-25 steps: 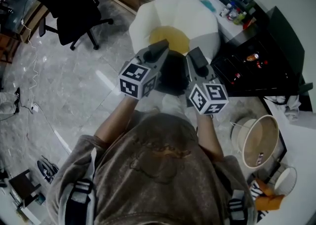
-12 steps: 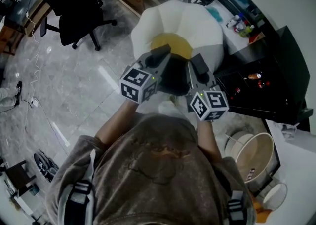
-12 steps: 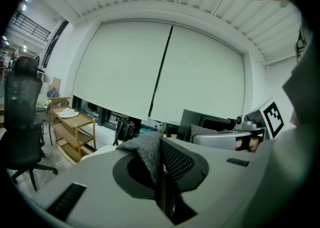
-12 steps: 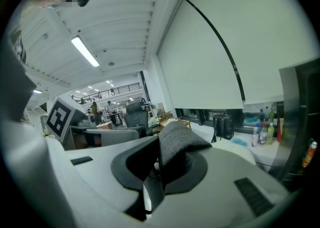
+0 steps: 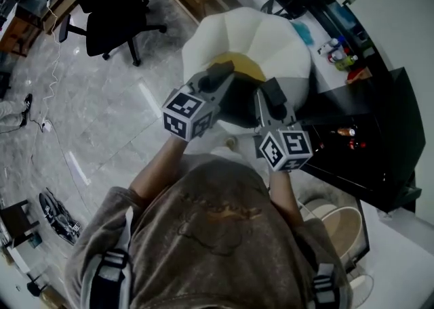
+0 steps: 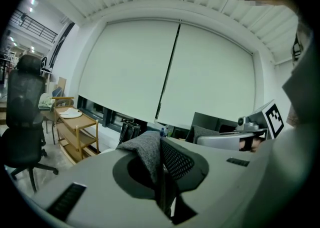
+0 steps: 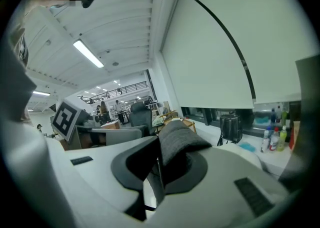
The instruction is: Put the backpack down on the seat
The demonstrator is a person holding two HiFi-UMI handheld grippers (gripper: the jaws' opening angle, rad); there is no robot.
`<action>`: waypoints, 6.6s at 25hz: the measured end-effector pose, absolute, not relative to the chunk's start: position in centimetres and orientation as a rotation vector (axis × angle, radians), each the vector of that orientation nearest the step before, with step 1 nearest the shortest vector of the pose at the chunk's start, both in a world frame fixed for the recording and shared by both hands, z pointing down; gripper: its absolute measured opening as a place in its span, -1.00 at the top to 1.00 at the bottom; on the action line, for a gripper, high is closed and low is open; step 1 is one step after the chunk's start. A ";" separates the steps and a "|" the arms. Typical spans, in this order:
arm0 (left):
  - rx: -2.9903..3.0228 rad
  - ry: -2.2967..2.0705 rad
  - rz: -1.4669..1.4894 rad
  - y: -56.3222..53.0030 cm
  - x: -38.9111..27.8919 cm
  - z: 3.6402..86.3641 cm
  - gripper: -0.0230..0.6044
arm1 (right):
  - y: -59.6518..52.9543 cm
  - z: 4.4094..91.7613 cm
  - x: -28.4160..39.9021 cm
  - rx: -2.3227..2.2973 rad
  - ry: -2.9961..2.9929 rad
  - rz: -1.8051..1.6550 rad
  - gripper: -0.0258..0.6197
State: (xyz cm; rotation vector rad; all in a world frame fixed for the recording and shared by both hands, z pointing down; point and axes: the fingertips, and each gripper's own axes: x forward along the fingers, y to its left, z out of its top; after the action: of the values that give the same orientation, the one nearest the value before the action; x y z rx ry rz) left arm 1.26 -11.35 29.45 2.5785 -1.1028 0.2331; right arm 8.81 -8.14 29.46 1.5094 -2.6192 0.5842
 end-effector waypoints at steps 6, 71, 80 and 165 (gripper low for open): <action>2.539 -1.130 0.237 -14.4 2.1 30.1 0.82 | -11.5 29.8 9.8 1.441 -2.636 0.586 0.81; 2.598 -0.801 0.343 -41.9 8.8 49.6 0.82 | -39.1 50.0 16.1 1.812 -2.419 0.746 0.82; 2.618 -0.855 0.278 -43.0 9.9 51.8 0.82 | -39.6 53.2 16.2 1.816 -2.391 0.719 0.82; 2.391 -1.053 0.381 -29.8 9.1 45.6 0.93 | -27.6 46.6 13.8 1.802 -2.366 1.002 0.92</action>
State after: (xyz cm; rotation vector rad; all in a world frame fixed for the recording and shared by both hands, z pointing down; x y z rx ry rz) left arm 9.10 -29.84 45.64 2.3906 -1.0527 0.3808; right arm 13.81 -27.59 46.62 1.8024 -2.3658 1.0016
